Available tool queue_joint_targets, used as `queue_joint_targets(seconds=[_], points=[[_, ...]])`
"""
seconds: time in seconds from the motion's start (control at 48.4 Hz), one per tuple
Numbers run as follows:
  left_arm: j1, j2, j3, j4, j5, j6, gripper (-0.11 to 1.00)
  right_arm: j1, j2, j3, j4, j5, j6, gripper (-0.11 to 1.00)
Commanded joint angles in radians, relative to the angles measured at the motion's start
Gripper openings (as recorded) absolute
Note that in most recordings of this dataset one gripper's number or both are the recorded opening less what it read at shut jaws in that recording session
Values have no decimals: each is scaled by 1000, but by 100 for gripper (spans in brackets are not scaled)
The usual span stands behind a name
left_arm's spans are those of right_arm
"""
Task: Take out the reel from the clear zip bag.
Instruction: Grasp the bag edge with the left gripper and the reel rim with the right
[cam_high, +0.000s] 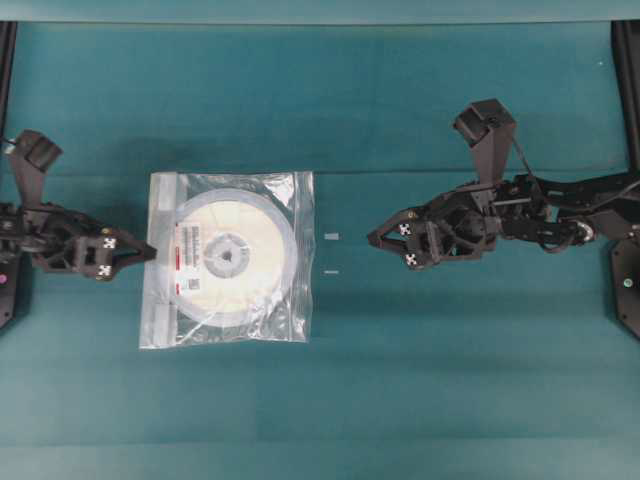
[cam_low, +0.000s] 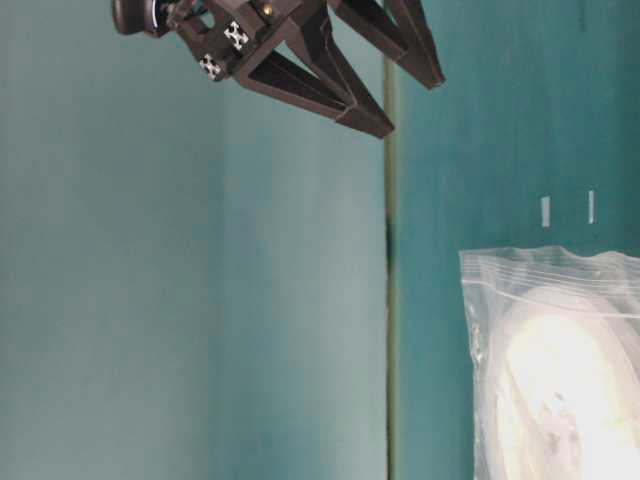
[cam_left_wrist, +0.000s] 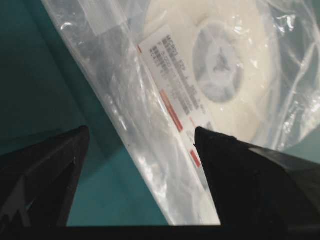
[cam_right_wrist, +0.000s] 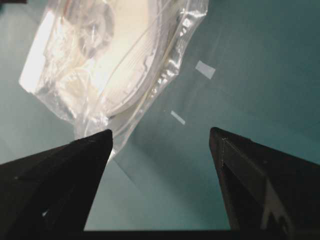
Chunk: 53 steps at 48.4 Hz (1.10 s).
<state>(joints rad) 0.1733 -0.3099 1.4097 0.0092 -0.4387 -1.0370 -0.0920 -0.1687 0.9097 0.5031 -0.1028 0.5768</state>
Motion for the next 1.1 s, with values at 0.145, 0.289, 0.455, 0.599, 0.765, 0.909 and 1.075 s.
queue_joint_targets(seconds=[0.145,0.289,0.455,0.599,0.765,0.909,1.075], points=[[3,107,-48,3,-74,-2,92,2,-3,-12,3,-5,6,90],[3,146,-71,3,-84,-3,91,6,-3,-12,3,-3,8,90],[3,146,-78,5,-83,-2,84,11,-3,-8,3,0,17,90],[5,140,-81,3,-80,8,49,9,-3,-3,3,2,21,90],[5,138,-87,3,-75,12,10,9,3,-2,3,2,23,89],[3,137,-86,3,-64,12,-1,14,35,-14,5,2,28,89],[3,135,-87,3,-51,12,-1,14,114,-52,8,-3,58,89]])
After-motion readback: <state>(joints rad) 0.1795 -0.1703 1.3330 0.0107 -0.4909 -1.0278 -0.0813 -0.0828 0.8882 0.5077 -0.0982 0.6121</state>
